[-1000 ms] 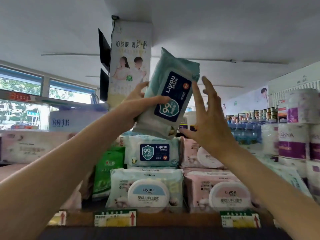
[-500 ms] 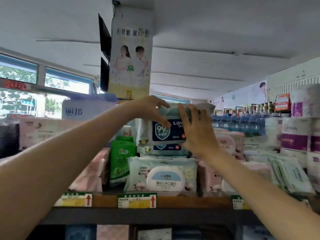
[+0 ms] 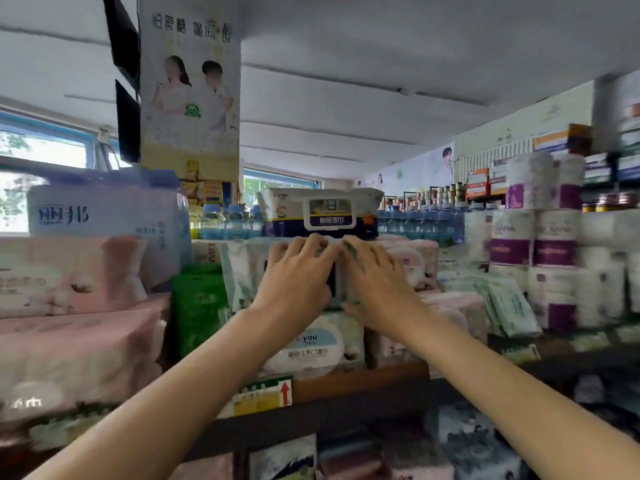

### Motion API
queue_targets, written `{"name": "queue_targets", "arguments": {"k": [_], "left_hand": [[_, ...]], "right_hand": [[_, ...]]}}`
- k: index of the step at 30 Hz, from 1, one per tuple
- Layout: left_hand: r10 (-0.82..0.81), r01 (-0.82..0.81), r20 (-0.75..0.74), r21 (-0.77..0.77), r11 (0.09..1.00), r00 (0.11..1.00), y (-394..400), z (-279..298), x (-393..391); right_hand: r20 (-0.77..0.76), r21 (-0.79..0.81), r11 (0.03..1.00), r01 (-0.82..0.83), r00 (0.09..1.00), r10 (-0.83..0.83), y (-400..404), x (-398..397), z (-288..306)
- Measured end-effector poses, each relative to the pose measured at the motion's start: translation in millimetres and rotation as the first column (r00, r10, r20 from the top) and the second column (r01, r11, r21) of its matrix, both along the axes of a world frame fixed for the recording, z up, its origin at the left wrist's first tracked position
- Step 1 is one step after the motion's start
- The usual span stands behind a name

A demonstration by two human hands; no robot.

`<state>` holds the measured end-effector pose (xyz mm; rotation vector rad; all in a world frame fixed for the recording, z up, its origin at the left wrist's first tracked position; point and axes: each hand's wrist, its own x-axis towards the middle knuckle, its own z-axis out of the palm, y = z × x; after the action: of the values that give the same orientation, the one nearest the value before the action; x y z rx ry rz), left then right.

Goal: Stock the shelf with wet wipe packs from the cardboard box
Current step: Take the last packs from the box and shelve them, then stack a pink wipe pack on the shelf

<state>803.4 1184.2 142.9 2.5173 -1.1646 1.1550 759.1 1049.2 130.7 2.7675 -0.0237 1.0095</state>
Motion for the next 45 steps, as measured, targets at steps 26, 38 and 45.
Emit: {"name": "queue_targets", "arguments": {"k": [26, 38, 45], "left_hand": [[-0.757, 0.815, -0.576, 0.57, -0.103, 0.307, -356.1, -328.5, -631.0], [-0.498, 0.661, -0.768, 0.62, -0.422, 0.402, -412.0, -519.1, -831.0], [-0.486, 0.646, -0.749, 0.649, -0.402, 0.45, -434.1, -583.9, -837.4]], "right_hand": [[-0.774, 0.518, -0.173, 0.838, 0.372, -0.512, -203.2, -783.9, -327.0], [-0.961, -0.002, -0.258, 0.966, -0.074, -0.268, -199.9, -993.4, -584.5], [-0.939, -0.176, -0.041, 0.984, -0.18, -0.293, -248.0, -1005.3, -655.0]]}}
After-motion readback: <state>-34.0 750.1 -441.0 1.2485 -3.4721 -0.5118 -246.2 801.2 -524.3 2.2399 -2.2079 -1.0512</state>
